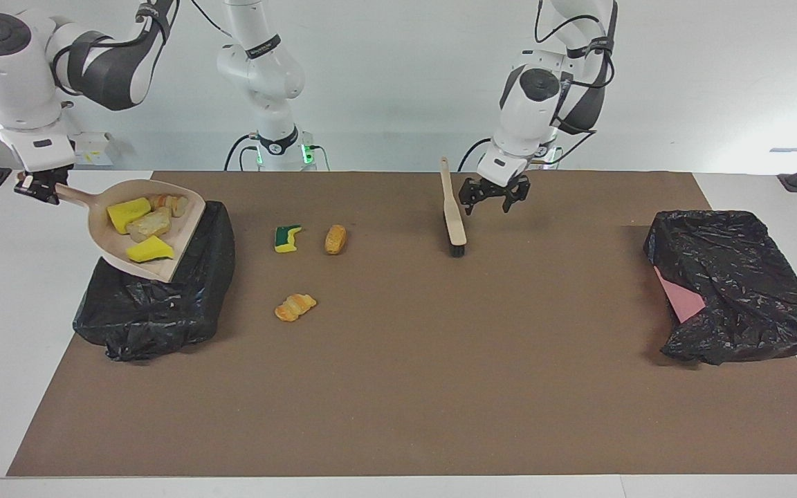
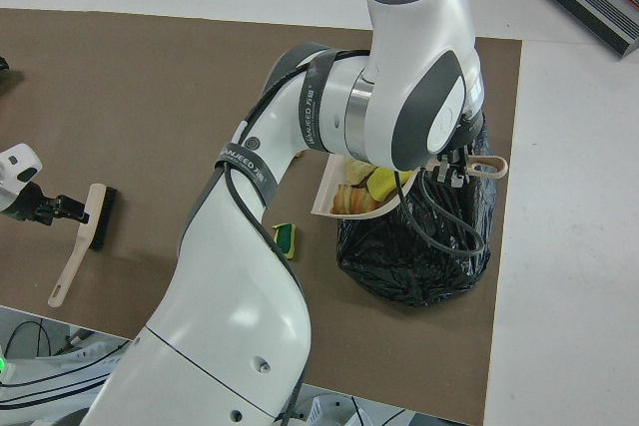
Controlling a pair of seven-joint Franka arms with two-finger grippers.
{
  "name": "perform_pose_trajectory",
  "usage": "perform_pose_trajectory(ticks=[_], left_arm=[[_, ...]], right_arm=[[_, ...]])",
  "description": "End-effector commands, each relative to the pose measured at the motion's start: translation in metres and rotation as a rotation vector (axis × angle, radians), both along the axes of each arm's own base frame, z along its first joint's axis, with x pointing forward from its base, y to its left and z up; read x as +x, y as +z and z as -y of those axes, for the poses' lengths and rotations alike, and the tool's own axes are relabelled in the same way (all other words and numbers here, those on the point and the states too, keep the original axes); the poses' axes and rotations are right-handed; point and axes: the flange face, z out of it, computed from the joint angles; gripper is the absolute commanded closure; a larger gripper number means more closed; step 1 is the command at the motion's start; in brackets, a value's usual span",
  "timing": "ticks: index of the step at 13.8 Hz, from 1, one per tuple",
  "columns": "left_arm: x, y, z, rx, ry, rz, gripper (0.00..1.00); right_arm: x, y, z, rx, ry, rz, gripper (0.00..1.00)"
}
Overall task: Sweep and dump trash in bin
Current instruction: 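Carry the dustpan over the farther-side black bag with the right gripper, then tilt the dustpan to dump the trash into the black bag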
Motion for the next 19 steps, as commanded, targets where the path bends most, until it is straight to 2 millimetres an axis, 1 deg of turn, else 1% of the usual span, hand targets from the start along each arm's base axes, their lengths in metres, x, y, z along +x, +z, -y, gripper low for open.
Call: perform_pose_trajectory(ticks=[1, 3, 4, 5, 7, 8, 9, 10, 11, 13, 14, 15, 16, 17, 18, 19], left_arm=[[0.041, 0.030, -0.037, 0.009, -0.038, -0.012, 0.00], [0.069, 0.049, -0.072, 0.000, -0.056, -0.009, 0.00], [0.080, 0.058, -0.088, -0.004, -0.050, -0.003, 0.00], [0.092, 0.064, -0.101, -0.006, -0.041, -0.003, 0.00], [0.113, 0.081, -0.126, -0.014, -0.027, -0.008, 0.00], [0.121, 0.092, -0.138, -0.016, -0.022, -0.013, 0.00], [0.124, 0.099, -0.144, -0.016, -0.020, -0.017, 0.00], [0.127, 0.107, -0.153, -0.004, -0.011, -0.009, 0.00], [0.128, 0.113, -0.160, 0.024, -0.013, -0.009, 0.00], [0.127, 0.119, -0.161, 0.039, -0.047, -0.018, 0.00], [0.127, 0.123, -0.162, 0.047, -0.052, -0.020, 0.00], [0.127, 0.133, -0.163, 0.064, -0.064, -0.021, 0.00], [0.129, 0.138, -0.165, 0.079, -0.101, -0.033, 0.00], [0.132, 0.144, -0.168, 0.095, -0.138, -0.042, 0.00], [0.137, 0.150, -0.168, 0.094, -0.145, -0.048, 0.00], [0.141, 0.151, -0.167, 0.090, -0.147, -0.054, 0.00]], right_arm=[[-0.021, -0.003, -0.013, -0.106, 0.093, 0.002, 1.00], [-0.022, -0.004, -0.022, -0.171, 0.106, -0.009, 1.00], [-0.024, -0.008, -0.031, -0.217, 0.118, -0.018, 1.00], [-0.026, -0.013, -0.037, -0.258, 0.117, -0.023, 1.00], [-0.032, -0.015, -0.048, -0.320, 0.132, -0.025, 1.00], [-0.031, -0.011, -0.056, -0.353, 0.153, -0.026, 1.00], [-0.032, -0.013, -0.060, -0.371, 0.159, -0.034, 1.00], [-0.034, -0.009, -0.065, -0.404, 0.165, -0.032, 1.00], [-0.035, -0.009, -0.065, -0.433, 0.157, -0.031, 1.00], [-0.035, -0.007, -0.065, -0.471, 0.165, -0.041, 1.00], [-0.034, -0.004, -0.068, -0.492, 0.176, -0.046, 1.00], [-0.034, -0.003, -0.070, -0.509, 0.179, -0.055, 1.00], [-0.031, -0.001, -0.080, -0.534, 0.190, -0.061, 1.00], [-0.032, 0.001, -0.080, -0.557, 0.176, -0.067, 1.00], [-0.032, 0.007, -0.079, -0.569, 0.166, -0.067, 1.00], [-0.031, 0.016, -0.079, -0.574, 0.159, -0.059, 1.00]])
